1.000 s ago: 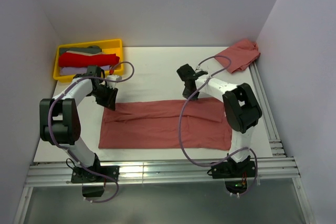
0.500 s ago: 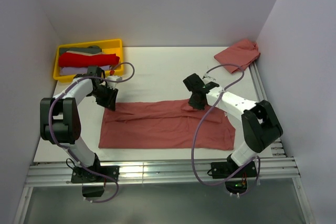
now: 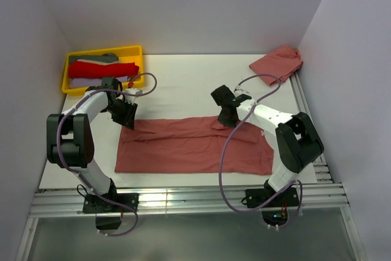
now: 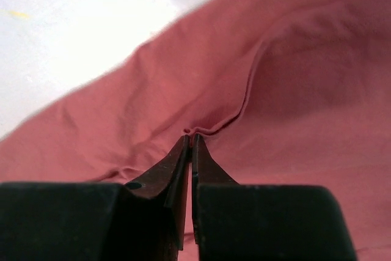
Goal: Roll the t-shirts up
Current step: Fold the tshirt
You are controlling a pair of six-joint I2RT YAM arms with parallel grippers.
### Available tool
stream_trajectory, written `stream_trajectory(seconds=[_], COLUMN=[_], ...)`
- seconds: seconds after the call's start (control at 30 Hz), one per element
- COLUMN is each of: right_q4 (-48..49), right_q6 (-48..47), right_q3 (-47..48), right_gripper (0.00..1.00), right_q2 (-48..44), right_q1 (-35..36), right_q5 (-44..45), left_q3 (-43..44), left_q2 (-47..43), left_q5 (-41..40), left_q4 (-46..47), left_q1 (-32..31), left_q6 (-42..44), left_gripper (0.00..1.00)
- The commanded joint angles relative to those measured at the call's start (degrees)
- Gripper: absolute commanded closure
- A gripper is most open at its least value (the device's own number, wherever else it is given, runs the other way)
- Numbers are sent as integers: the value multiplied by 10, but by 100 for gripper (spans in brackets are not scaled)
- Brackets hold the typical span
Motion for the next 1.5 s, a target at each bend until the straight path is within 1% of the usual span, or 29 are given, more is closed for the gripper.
stream_trajectory(seconds=[0.0, 0.2, 0.4, 0.6, 0.73, 0.83, 0.87, 0.93, 0.97, 1.07, 1.2, 1.33, 1.37, 1.47], right_q4=[-1, 10, 7, 8, 12, 19, 20, 14, 13, 5, -37, -95, -96, -60], right_q6=[16, 47, 91, 143, 173, 179, 179, 181, 180, 179, 172, 174, 172, 158], right_q3=[-28, -98, -160, -209, -234, -244, -245, -246, -245, -236, -209, -183, -185, -202], right_gripper=[94, 94, 94, 94, 93, 90, 85, 79, 69, 57, 52, 48, 48, 48], right_q2=[-56, -134, -196, -236, -246, -241, -239, -234, -234, -252, -279, -280, -278, -274], right_q1=[7, 23, 65, 110, 134, 143, 145, 149, 150, 154, 154, 151, 146, 145], right_q5=[18, 10, 13, 13, 14, 11, 11, 13, 13, 18, 45, 78, 78, 60], left_q3=[-3, -11, -17, -29, -38, -39, -40, -40, -40, -39, -39, -39, -39, -40], left_q2=[-1, -11, -16, -23, -30, -33, -35, -35, -34, -34, -36, -42, -45, -48], left_q5=[4, 1, -7, -17, -24, -25, -26, -25, -25, -25, -29, -27, -26, -23], left_q4=[-1, -1, -6, -6, -4, -5, -5, -6, -6, -9, -12, -16, -17, -20], left_q1=[0, 0, 0, 0, 0, 0, 0, 0, 0, 0, 0, 0, 0, 0], left_q6=[16, 20, 25, 31, 33, 35, 37, 40, 40, 41, 42, 46, 47, 50], left_gripper=[64, 66, 67, 67, 66, 64, 63, 61, 61, 61, 62, 62, 61, 60])
